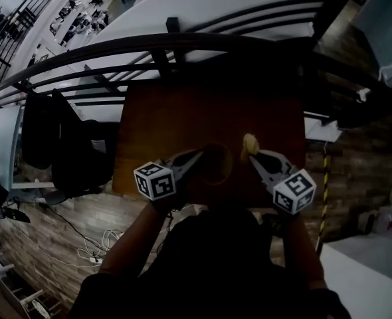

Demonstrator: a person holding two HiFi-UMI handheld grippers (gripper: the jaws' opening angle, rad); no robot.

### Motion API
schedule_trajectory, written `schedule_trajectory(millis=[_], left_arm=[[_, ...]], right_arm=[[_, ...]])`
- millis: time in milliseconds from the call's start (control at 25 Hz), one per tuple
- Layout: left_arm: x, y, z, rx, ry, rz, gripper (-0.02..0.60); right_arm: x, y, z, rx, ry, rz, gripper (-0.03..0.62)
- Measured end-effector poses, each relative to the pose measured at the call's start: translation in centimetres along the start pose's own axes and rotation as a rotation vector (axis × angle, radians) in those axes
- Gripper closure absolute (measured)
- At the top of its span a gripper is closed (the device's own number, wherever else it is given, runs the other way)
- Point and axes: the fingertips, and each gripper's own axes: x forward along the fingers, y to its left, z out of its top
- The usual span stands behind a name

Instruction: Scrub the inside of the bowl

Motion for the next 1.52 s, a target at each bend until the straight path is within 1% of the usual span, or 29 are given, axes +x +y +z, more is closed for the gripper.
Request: schedule_trajectory(millis=[120,240,360,440,600,680,760,920,1080,1160,1280,1360,1440,1520], left_arm=[[1.9,1.8,-1.4,0.035,0.045,0.080,0.572],[4.1,3.6,-3.1,0.069,0.104,0.162,0.572],[6.4,5.8,-4.8,0.033,0.132,0.222,0.572],[8.0,7.0,-5.9,0.037,0.151,0.254,0.572],[11.4,9.2,-8.3,0.141,0.231,0.292,0.572],[13.0,10.5,-10.2,0.156,0.277,0.315,0.571],[14.7,11.1,-11.6,0.162,0.308,0.331,0.572],[17.9,12.7,-12.8,0.200,0.324,0.352,0.572],[20.6,14.8,-15.2,0.226,0.352,0.369,0.571],[21.5,15.8,-16.6,0.227,0.371,0.379,0.571],[22.1,16.9,-18.7,0.183,0.395,0.384,0.571],[22.5,17.3,-19.4,0.167,0.398,0.386,0.571],[22.8,17.5,-20.0,0.177,0.412,0.385,0.571],[23.2,17.5,-20.9,0.208,0.440,0.369,0.571]], right_arm=[[0.3,-1.5,-2.1,0.072,0.029,0.011,0.557],[0.4,-3.3,-3.8,0.100,0.049,0.006,0.557],[0.6,-5.5,-5.6,0.113,0.070,0.001,0.557],[0.5,-7.1,-6.7,0.144,0.085,0.001,0.557],[1.2,-10.7,-8.4,0.165,0.117,0.004,0.557],[1.4,-12.1,-9.5,0.178,0.146,0.005,0.557],[1.2,-13.5,-10.8,0.201,0.173,0.003,0.557],[1.4,-16.3,-12.8,0.223,0.207,0.004,0.557],[1.2,-19.0,-14.7,0.246,0.229,-0.007,0.557],[0.9,-20.3,-15.3,0.264,0.231,-0.020,0.557],[0.4,-21.3,-16.2,0.282,0.244,-0.031,0.557],[0.2,-21.6,-16.5,0.283,0.251,-0.028,0.557],[-0.2,-21.9,-16.8,0.294,0.256,-0.027,0.557],[-0.6,-22.3,-17.2,0.308,0.258,-0.032,0.557]])
